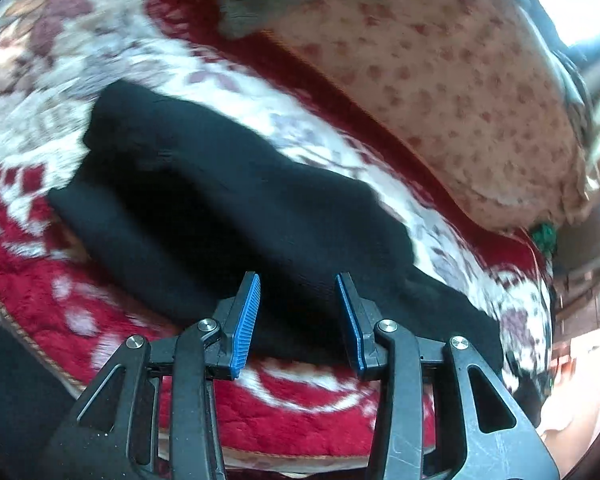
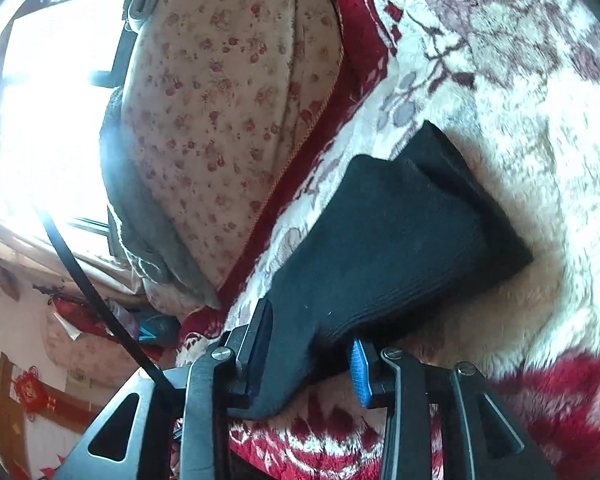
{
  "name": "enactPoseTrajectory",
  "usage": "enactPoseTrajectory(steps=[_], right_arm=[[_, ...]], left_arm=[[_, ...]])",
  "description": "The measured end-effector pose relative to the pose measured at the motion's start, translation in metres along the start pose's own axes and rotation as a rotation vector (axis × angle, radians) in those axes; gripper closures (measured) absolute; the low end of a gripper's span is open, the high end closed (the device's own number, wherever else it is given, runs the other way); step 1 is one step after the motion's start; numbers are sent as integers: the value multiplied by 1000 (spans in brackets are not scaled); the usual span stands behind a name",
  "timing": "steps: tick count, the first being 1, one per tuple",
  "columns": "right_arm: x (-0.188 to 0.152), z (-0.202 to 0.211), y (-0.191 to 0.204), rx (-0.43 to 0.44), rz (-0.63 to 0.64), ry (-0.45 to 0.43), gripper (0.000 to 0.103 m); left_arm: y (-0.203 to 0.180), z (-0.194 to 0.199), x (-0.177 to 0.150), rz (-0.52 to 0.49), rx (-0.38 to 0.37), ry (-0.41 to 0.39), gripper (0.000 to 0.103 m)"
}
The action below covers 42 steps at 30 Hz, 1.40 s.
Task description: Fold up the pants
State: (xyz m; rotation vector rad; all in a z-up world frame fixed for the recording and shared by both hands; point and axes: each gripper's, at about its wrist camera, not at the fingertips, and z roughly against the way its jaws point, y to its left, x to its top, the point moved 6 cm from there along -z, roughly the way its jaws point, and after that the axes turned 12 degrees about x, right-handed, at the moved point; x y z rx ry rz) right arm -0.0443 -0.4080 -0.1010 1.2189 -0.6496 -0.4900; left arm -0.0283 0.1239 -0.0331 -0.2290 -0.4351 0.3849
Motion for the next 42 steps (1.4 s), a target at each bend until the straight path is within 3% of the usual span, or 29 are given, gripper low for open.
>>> enactPoseTrajectory(steps=[2,4,7,9,11,14,17,21,23,25,29,34,39,42], right_arm=[[3,-4,-1,9,-12,-6,70],[6,-9,1,6,16,-7,84],[15,-5,7,-9,59,-54,95],[26,5,17,-6,120,-98,96],[32,13,16,-57,138,-116,96],[28,11,-5,-192,117,-65,96],[24,16,-16,-267,73,-54,92],[31,35,18,-313,170,-145,86],[21,24,46,-297,264,-113,80],[-3,-12,77,-229,371,2,71],[-85,-116,128,-56,550,350,69],[-181,-224,173,65,697,675,69],[-251,-304,195,96,839,865,69],[-272,-340,196,71,957,907,69]], left_arm=[[-17,4,-6,-56,-25,-12,66],[-29,6,-10,-88,-47,-15,66],[-27,3,-13,-76,-43,-3,66],[-13,0,-11,-40,-17,1,66],[10,-4,-9,18,16,-3,66],[43,-10,-7,119,62,-4,66],[63,-11,-6,182,40,5,66],[77,-9,1,188,70,-25,66],[82,-9,5,202,69,-36,66],[84,-11,10,214,66,-36,66],[91,-13,19,225,70,-39,66],[94,-12,30,228,72,-39,66],[98,-15,38,228,66,-25,66],[102,-16,44,228,67,-27,66]])
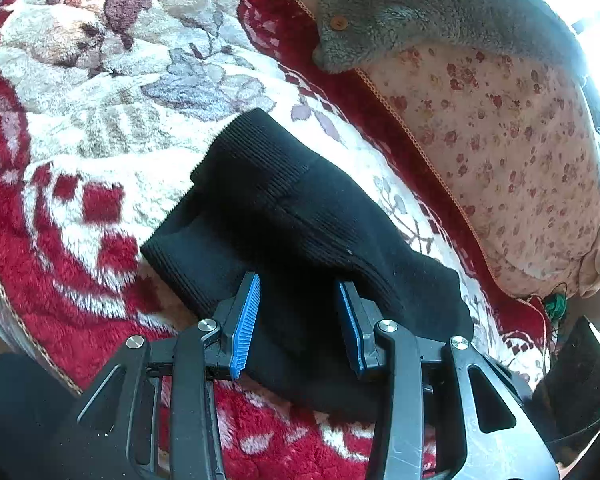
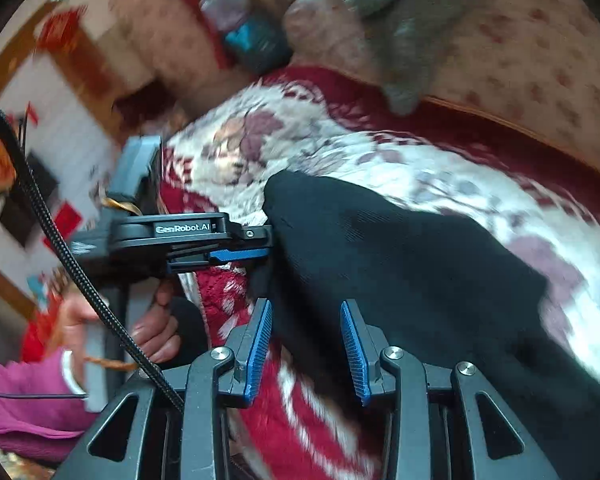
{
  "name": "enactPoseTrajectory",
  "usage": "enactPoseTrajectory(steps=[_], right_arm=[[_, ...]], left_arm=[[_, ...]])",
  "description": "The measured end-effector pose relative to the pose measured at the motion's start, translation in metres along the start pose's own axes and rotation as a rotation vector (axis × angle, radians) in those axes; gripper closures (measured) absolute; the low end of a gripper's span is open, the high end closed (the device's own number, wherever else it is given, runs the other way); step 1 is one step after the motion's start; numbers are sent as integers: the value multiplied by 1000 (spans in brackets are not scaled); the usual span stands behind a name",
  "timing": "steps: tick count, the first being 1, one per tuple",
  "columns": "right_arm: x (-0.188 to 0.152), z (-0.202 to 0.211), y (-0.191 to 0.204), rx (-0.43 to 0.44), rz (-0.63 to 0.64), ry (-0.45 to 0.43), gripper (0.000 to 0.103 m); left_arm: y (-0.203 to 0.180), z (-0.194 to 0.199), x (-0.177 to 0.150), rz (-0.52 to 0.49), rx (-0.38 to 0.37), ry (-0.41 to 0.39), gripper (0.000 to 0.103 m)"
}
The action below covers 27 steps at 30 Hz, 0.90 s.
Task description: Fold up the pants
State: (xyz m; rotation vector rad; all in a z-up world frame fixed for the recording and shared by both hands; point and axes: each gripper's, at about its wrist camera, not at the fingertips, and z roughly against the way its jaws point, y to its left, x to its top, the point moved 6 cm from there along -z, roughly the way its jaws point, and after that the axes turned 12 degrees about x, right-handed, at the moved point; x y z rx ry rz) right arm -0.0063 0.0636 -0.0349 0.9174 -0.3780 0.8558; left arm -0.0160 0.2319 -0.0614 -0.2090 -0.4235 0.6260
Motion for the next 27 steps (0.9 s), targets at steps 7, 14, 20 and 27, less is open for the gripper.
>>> enactPoseTrajectory(steps=[7,14,20,27], right_arm=[[22,-23,-41,33,-43,31,82],[46,-5,-109,150,-313,-84,88],[45,-7,-124,244,-409,-108,88],[43,-6,-127,261,-430,-121,88]], left_arm=[[11,3,14,11,-3,-8,66],[10,4,16,-30,-25,-8,66],[-22,-9,20,-160,-22,-14,66],[-47,-28,38,-165,-114,-35,51]])
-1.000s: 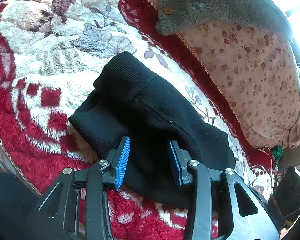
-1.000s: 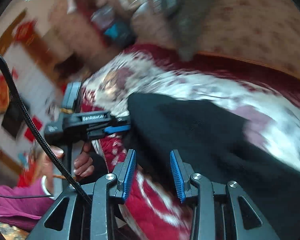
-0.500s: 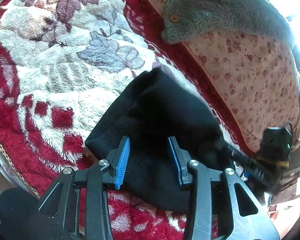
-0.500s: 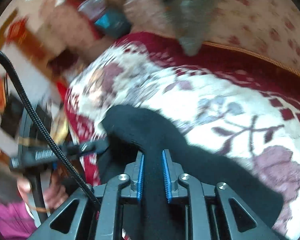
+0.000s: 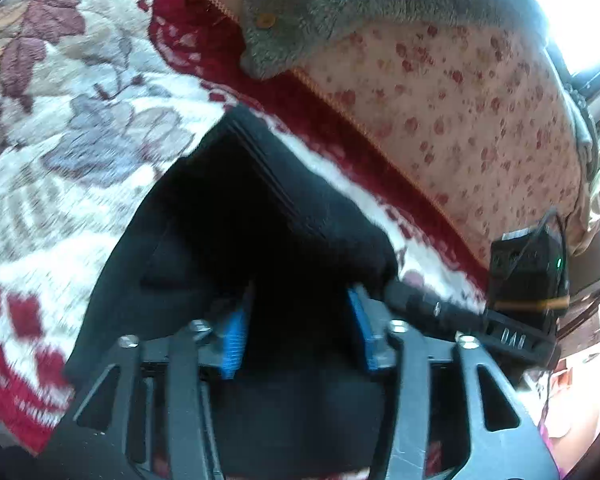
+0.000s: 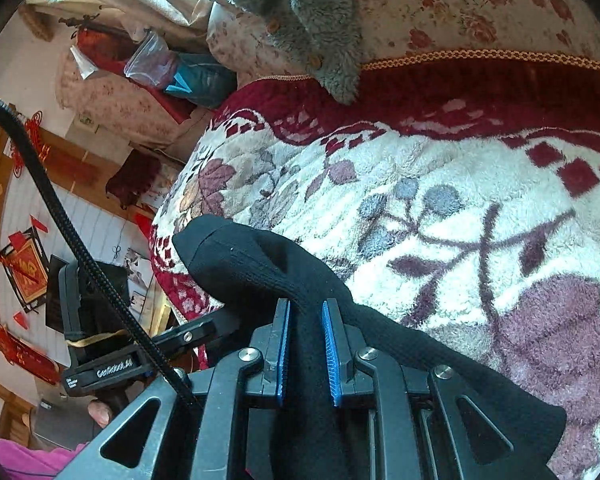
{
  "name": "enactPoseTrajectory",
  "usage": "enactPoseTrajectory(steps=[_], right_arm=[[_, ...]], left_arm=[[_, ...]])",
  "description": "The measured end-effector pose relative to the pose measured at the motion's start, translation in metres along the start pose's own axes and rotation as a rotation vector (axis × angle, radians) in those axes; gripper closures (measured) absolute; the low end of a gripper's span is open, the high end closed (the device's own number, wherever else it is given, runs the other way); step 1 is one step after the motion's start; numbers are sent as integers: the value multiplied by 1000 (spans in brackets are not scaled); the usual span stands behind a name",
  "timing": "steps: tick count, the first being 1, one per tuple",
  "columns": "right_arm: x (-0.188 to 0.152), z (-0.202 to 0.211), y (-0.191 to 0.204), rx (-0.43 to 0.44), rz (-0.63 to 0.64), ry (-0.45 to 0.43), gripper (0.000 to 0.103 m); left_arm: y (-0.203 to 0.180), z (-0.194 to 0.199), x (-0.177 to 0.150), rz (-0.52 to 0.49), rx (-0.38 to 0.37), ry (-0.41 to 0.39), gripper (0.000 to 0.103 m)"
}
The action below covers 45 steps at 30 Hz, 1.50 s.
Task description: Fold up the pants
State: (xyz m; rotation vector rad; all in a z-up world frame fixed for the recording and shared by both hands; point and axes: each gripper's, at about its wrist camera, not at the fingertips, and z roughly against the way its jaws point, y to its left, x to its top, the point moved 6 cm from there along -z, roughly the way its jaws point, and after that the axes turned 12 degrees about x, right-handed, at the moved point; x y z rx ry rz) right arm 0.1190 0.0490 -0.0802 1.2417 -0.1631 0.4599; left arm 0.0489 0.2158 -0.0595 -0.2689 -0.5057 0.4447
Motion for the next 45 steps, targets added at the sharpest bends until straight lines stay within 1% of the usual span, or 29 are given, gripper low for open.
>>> enactPoseTrajectory(steps=[2,5,7,9,10,12,15,17,18,19,20,21,22,24,25,26,28,29,30,33,34,36,38,40,41,42,43,44,45], right_arm=[[0,0,-1,5,-5,-4,88],[-1,1,-2,6,-3,-4,88],[-2,1,-2,7,-3,-2,88],[-2,1,-2,9,-4,-1,88],[-2,1,-2,8,-1,1,88],[-3,1,-2,7,5,8,88],[-3,0,0,4,13,11,88],[-3,0,0,7,11,11,88],[-3,-1,0,5,13,11,88],[-3,-1,2,-1,19,11,88],[-4,-1,3,-4,20,9,88],[-4,2,5,-9,5,3,88],[-6,5,8,-6,-10,-8,86],[-10,15,15,-7,1,-37,84],[-13,25,23,-34,45,-57,81],[-16,30,28,-54,75,-66,80],[-27,44,43,-106,165,-77,71],[-34,49,52,-124,207,-75,69],[-39,52,56,-133,231,-73,66],[-62,56,78,-161,326,-56,62],[-71,54,84,-182,358,-42,56],[-86,47,89,-244,414,-13,52],[-102,32,90,-317,485,46,52],[-114,19,84,-410,548,90,52],[-118,16,80,-445,563,103,54],[-120,12,72,-484,565,126,66],[-122,13,68,-476,550,135,73],[-122,14,66,-452,534,133,76],[-123,18,67,-431,523,124,83]], left_arm=[[4,-3,7,48,-25,-5,51],[9,-2,17,127,-99,-9,49],[7,4,23,147,-140,-27,49],[2,11,27,136,-163,-56,40],[-1,13,28,129,-170,-63,34],[-4,11,30,130,-175,-52,33],[-7,-3,30,122,-127,-13,33],[-6,-11,26,128,-112,11,34],[-6,-15,24,130,-108,21,39],[-6,-17,23,129,-100,28,55],[-6,-18,21,114,-76,35,65],[-7,-17,20,102,-67,36,70],[-8,-14,19,86,-61,30,79],[-10,-4,17,75,-39,17,85],[-11,0,17,79,-35,19,87],[-11,4,17,83,-33,24,89],[-11,14,18,100,-32,31,89],[-10,18,19,108,-32,38,89],[-10,22,18,112,-31,52,89],[-6,29,16,138,-20,81,89],[-6,32,14,147,-24,88,89],[-4,38,11,152,-28,93,89],[0,43,8,156,-20,91,89],[4,47,1,153,-14,104,89],[9,49,-3,154,-12,110,89],[13,51,-7,153,-13,115,89],[17,53,-11,152,-9,116,89],[23,55,-17,149,-1,114,89],[26,56,-20,145,4,112,89]])
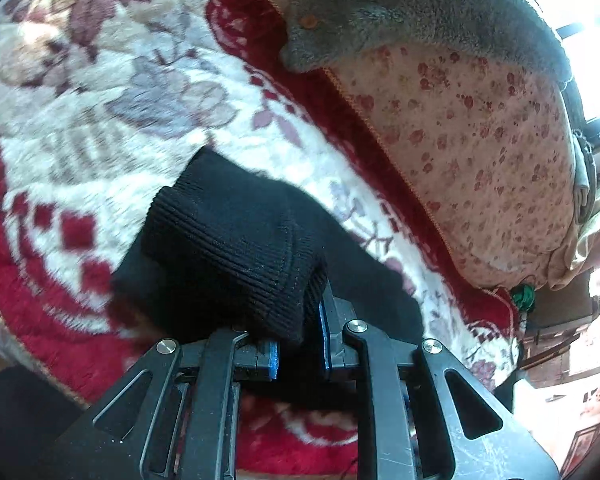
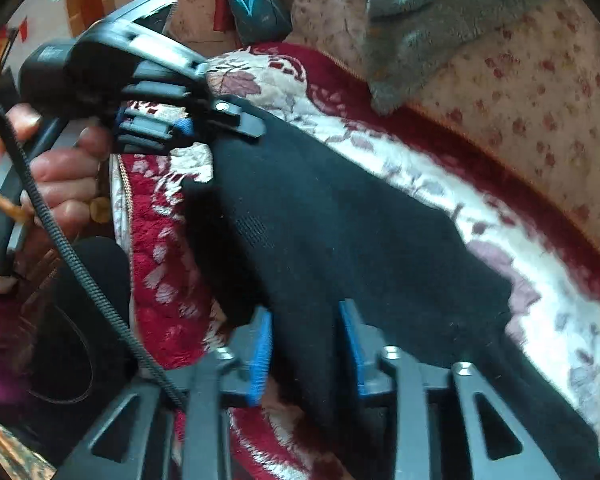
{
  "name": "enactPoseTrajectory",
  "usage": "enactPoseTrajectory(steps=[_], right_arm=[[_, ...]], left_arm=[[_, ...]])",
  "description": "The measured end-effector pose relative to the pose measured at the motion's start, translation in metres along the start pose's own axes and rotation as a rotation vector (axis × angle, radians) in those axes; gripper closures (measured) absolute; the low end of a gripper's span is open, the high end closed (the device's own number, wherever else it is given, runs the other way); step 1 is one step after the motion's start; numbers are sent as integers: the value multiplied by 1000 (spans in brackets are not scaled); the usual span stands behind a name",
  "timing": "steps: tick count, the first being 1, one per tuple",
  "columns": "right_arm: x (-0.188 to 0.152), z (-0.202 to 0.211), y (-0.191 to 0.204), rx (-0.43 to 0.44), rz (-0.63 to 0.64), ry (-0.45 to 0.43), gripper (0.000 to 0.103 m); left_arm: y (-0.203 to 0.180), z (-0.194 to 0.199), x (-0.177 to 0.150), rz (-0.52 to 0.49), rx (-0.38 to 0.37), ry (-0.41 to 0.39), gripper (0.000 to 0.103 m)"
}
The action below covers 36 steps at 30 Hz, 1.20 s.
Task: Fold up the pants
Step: 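Release the pants with both grippers and flatten the folded bundle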
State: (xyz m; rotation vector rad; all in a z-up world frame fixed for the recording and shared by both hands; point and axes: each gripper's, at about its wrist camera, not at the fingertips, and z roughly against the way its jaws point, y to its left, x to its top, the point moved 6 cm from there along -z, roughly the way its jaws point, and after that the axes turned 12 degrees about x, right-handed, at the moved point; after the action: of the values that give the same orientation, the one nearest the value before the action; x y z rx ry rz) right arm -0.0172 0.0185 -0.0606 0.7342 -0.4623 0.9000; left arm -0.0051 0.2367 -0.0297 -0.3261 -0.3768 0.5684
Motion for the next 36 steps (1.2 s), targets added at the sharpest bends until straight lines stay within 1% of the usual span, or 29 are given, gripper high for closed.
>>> enactPoseTrajectory(steps=[2,5,7,8,9,10,11,12,13,14,15,16,20,23,25,26,27,29,30,32,33,35,36], right_arm=[[-1,7,4,16,15,-17,85],[-7,5,9,32,28,9,86],[-12,-3,12,37,25,27,86],[-14,-6,14,39,25,34,86],[-16,-10,14,45,16,40,85],[-18,-13,11,45,-3,44,85],[-18,-14,10,46,-17,41,85],[-18,-12,10,63,-40,31,81],[-17,-10,11,81,-53,29,76],[-17,-6,13,106,-69,30,72],[-16,-2,14,121,-81,30,70],[-17,4,14,125,-88,23,70],[-21,31,5,103,-136,-48,70],[-32,44,-15,86,-217,-85,70],[-45,46,-32,68,-288,-77,70],[-50,46,-38,73,-315,-76,70],[-55,46,-42,93,-345,-81,70],[-58,52,-49,140,-416,-130,70],[-56,58,-51,160,-446,-156,70],[-48,69,-58,184,-477,-212,70],[-40,79,-66,186,-498,-253,70],[-29,90,-80,204,-541,-302,70],[-23,93,-90,231,-574,-324,69]], left_arm=[[9,-3,-8,-14,13,-4,89],[24,-16,-20,-7,49,4,89],[25,-20,-24,-39,53,-21,89],[25,-20,-25,-57,54,-35,86],[25,-19,-25,-62,53,-46,85],[25,-17,-25,-58,50,-53,80],[26,-15,-25,-59,53,-57,76],[27,-12,-24,-62,63,-66,68],[29,-8,-22,-63,85,-82,58],[32,-3,-20,-60,111,-108,56],[36,3,-18,-52,134,-138,55],[40,11,-17,-43,142,-160,55],[46,32,-15,-21,151,-221,55],[35,33,-18,-53,134,-237,55],[28,23,-24,-75,145,-214,55],[25,15,-28,-89,157,-194,55],[23,3,-34,-111,188,-161,55],[23,-9,-39,-135,242,-139,55],[23,-11,-41,-143,258,-146,55],[22,-7,-41,-140,260,-154,55],[20,-1,-38,-127,249,-162,55],[16,13,-34,-104,230,-203,55],[12,19,-33,-103,223,-224,55]])
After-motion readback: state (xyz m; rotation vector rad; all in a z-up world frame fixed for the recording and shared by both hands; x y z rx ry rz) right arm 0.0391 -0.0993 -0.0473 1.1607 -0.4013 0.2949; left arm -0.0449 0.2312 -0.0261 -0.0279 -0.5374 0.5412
